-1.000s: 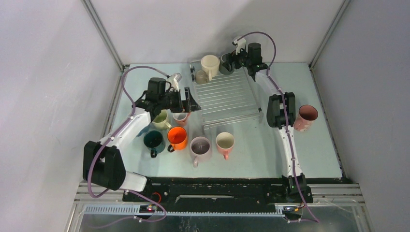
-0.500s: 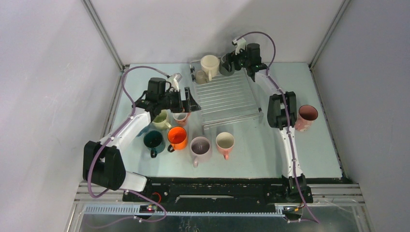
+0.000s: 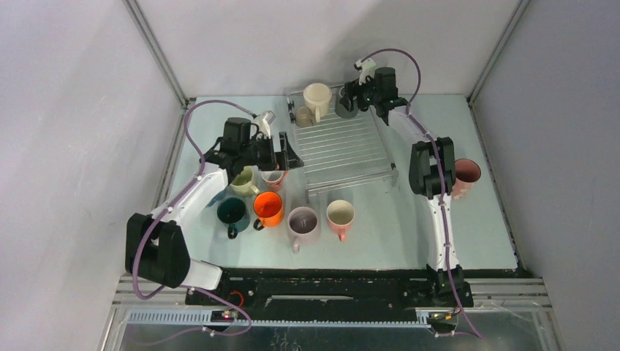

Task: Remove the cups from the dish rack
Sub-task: Unload the cup from the dish rack, then place the cup at the center of the board.

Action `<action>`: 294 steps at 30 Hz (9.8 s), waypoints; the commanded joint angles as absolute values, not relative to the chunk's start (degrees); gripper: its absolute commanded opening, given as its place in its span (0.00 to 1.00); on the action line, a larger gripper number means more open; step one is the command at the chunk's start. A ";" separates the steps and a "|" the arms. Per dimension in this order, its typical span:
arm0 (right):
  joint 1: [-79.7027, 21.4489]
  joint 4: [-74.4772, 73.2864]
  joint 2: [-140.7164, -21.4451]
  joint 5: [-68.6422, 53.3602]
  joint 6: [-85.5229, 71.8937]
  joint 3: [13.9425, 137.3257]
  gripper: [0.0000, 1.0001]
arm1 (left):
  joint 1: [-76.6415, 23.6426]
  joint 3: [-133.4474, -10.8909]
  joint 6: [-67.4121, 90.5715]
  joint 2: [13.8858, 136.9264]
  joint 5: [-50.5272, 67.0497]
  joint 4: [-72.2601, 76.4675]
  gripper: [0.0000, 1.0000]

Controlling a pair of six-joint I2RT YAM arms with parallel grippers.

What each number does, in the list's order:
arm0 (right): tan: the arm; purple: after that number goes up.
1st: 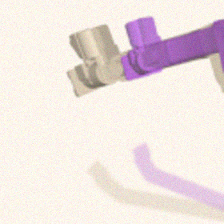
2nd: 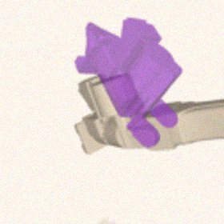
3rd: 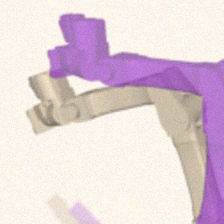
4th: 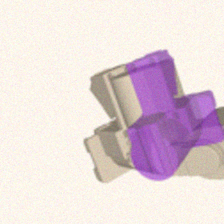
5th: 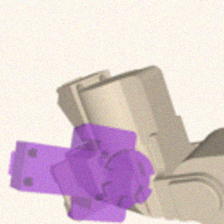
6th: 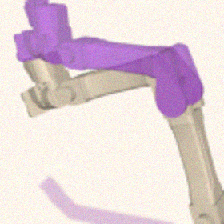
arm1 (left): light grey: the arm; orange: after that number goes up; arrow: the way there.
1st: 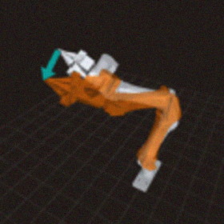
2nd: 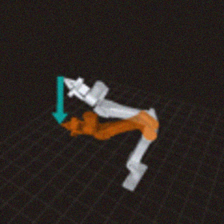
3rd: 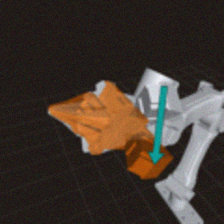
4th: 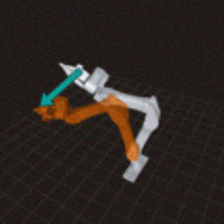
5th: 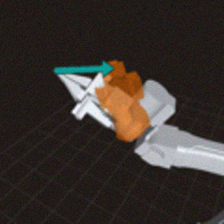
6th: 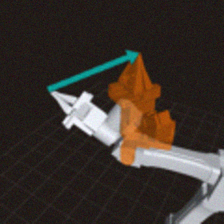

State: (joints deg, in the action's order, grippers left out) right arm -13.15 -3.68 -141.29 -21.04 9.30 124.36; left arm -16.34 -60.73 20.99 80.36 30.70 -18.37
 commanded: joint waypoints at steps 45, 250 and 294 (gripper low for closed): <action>-12.08 -19.76 -139.81 -31.23 14.62 133.95 1.00 | -16.77 -61.32 20.52 80.41 32.55 -17.68 1.00; -8.27 -37.28 -55.49 7.18 -30.47 89.88 1.00 | -61.42 -121.53 11.65 113.53 10.60 -51.05 0.00; -8.26 -35.68 -55.49 5.26 -31.08 85.49 1.00 | -66.46 -112.28 -11.45 125.05 3.34 -57.27 0.00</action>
